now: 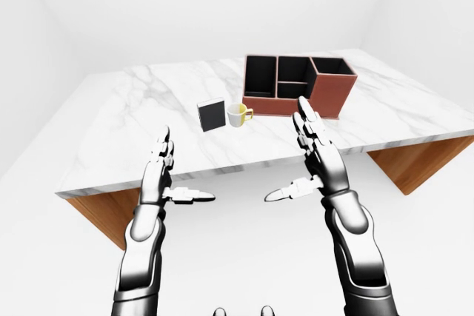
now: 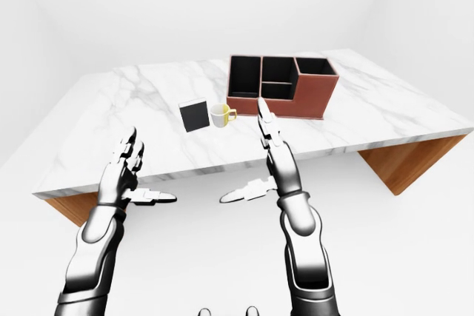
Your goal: Pick up the book and place it in the caddy.
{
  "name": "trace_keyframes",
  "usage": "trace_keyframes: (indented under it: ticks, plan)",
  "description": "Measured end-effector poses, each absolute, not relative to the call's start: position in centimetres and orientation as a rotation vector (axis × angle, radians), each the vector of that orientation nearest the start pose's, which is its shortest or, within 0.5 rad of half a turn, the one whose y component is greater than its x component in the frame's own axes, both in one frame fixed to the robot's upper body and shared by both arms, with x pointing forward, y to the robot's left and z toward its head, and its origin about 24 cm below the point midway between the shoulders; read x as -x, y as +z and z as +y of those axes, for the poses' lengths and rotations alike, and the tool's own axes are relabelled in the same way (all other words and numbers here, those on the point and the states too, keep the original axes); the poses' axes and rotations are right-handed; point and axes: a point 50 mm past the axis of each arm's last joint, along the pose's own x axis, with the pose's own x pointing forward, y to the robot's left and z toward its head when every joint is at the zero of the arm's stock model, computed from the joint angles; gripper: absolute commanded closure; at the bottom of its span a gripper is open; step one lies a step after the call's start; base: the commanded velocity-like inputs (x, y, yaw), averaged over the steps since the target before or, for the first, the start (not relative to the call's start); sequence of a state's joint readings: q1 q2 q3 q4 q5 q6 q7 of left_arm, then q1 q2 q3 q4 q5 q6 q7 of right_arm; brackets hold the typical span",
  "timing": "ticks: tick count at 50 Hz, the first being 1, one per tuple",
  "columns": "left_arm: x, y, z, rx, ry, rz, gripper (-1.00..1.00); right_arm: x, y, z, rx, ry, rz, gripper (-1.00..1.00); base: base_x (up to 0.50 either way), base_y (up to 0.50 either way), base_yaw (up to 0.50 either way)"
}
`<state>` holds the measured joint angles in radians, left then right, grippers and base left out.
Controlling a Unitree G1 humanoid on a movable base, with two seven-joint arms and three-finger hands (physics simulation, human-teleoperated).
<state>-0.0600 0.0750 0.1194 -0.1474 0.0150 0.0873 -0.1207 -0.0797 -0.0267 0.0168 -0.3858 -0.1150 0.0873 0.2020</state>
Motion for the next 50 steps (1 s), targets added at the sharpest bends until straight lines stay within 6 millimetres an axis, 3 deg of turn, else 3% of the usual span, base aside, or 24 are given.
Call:
trace_keyframes:
  ticks: [50]
  plan:
    - [-25.99,8.89,18.4,-0.074,0.005,-0.137,-1.0,-25.17,13.13,-13.16,0.155,0.229,-0.328,-1.0,0.3,-0.04,0.0]
